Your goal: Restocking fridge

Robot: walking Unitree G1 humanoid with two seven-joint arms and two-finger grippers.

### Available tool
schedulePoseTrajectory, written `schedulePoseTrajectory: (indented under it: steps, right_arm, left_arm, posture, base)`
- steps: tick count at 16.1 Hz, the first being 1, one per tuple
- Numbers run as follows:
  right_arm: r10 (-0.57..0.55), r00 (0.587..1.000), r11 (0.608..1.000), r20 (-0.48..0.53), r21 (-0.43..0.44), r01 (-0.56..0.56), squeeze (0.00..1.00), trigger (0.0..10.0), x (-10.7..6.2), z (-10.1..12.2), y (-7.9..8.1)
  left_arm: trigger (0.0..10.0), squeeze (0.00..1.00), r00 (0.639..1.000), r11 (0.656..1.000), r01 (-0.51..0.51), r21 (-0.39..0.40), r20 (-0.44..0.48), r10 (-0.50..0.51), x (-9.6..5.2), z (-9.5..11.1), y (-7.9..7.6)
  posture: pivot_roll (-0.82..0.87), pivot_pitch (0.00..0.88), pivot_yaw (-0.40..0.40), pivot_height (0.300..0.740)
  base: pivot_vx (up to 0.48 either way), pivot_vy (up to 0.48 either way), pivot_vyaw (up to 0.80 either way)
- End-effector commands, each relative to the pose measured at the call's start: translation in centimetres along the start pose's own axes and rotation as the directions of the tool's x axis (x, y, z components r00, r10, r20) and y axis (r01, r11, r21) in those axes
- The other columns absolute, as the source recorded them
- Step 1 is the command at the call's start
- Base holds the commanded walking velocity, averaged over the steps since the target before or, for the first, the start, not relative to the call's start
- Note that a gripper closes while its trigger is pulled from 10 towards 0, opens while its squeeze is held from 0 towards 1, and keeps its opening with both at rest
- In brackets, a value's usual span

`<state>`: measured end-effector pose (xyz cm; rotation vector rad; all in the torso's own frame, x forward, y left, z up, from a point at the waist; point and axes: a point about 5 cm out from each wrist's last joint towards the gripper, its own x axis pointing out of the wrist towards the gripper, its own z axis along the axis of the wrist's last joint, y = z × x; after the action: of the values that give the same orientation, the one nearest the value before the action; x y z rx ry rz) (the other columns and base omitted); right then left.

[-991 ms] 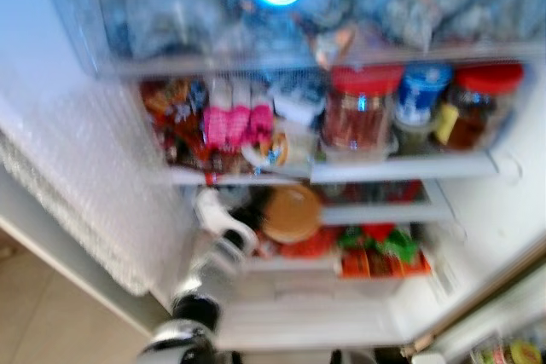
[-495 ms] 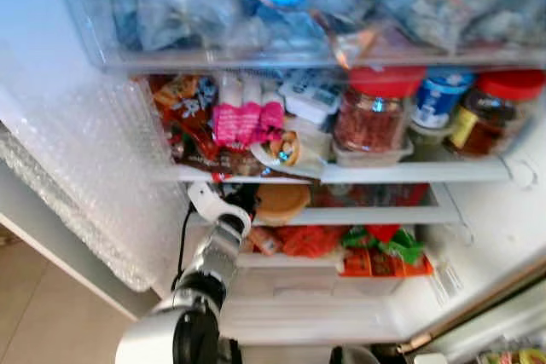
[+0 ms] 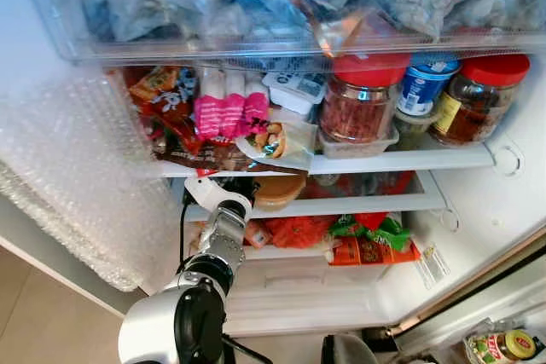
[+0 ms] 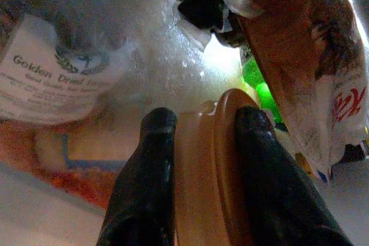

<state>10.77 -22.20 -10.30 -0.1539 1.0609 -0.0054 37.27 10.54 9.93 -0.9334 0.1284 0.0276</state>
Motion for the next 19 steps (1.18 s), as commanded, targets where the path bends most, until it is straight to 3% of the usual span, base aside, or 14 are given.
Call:
schedulePoseTrajectory:
  steps: [1, 4, 9, 10, 11, 16, 17, 18, 19]
  right_arm:
    - [0.045, 0.998, 0.999, -0.038, -0.028, -0.046, 0.00, 10.0, -0.2, -1.0, 0.8]
    - [0.045, 0.998, 0.998, -0.035, -0.035, -0.046, 0.00, 10.0, -0.3, -1.2, 0.5]
    - [0.049, 0.999, 0.998, -0.023, -0.032, -0.050, 0.00, 10.0, -0.2, -0.8, 0.6]
    - [0.051, 0.998, 0.998, -0.020, -0.033, -0.052, 0.00, 10.0, -0.1, -0.7, 0.7]
    - [0.054, 0.998, 0.998, -0.018, -0.035, -0.055, 0.00, 10.0, -0.1, -0.5, 0.8]
    - [0.047, 0.998, 0.998, -0.036, -0.032, -0.048, 0.00, 10.0, -0.2, -0.7, -0.2]
    - [0.044, 0.998, 0.999, -0.040, -0.029, -0.045, 0.00, 10.0, -0.3, -0.9, -0.3]
    - [0.042, 0.998, 0.999, -0.036, -0.019, -0.042, 0.00, 10.0, -0.3, -0.9, -0.6]
    - [0.041, 0.999, 0.999, -0.035, -0.017, -0.041, 0.00, 10.0, -0.3, -0.9, -0.7]
  left_arm:
    - [10.0, 1.00, 1.000, 1.000, -0.025, -0.012, 0.009, 0.025, 0.1, 0.2, 0.0]
    - [10.0, 1.00, 1.000, 1.000, 0.006, -0.012, 0.027, -0.006, 0.2, 0.6, -0.1]
    - [10.0, 1.00, 0.997, 0.997, 0.079, 0.011, -0.018, -0.079, -0.2, -0.7, -0.4]
    - [10.0, 0.85, 0.994, 0.995, 0.103, 0.018, -0.029, -0.102, -0.3, -1.0, -0.5]
    - [10.0, 0.00, 0.993, 0.993, 0.114, 0.018, -0.033, -0.113, -0.4, -1.1, -0.3]
    - [10.0, 0.00, 0.988, 0.988, 0.151, 0.028, -0.039, -0.150, -1.1, -1.7, 0.5]
    - [10.0, 0.11, 0.986, 0.986, 0.163, 0.028, -0.037, -0.162, -1.2, -1.8, 0.4]
    - [10.0, 1.00, 0.982, 0.983, 0.185, 0.022, -0.031, -0.184, -1.3, -1.8, 0.2]
    - [10.0, 1.00, 0.982, 0.982, 0.189, 0.018, -0.031, -0.188, -1.3, -1.9, 0.2]
  posture:
    - [-0.15, 0.143, -0.015, 0.640]
    - [-0.14, 0.141, -0.014, 0.640]
    - [-0.12, 0.124, 0.000, 0.640]
    - [-0.10, 0.120, 0.002, 0.640]
    - [-0.10, 0.115, 0.002, 0.640]
    - [-0.05, 0.086, 0.013, 0.640]
    - [-0.05, 0.082, 0.014, 0.640]
    - [-0.05, 0.079, 0.015, 0.640]
    - [-0.04, 0.080, 0.015, 0.640]
  base:
    - [0.000, 0.000, 0.00]
    - [0.000, 0.000, 0.00]
    - [0.000, 0.000, 0.00]
    - [0.000, 0.000, 0.00]
    - [0.000, 0.000, 0.00]
    - [0.000, 0.000, 0.00]
    - [0.000, 0.000, 0.00]
    - [0.000, 0.000, 0.00]
    - [0.000, 0.000, 0.00]
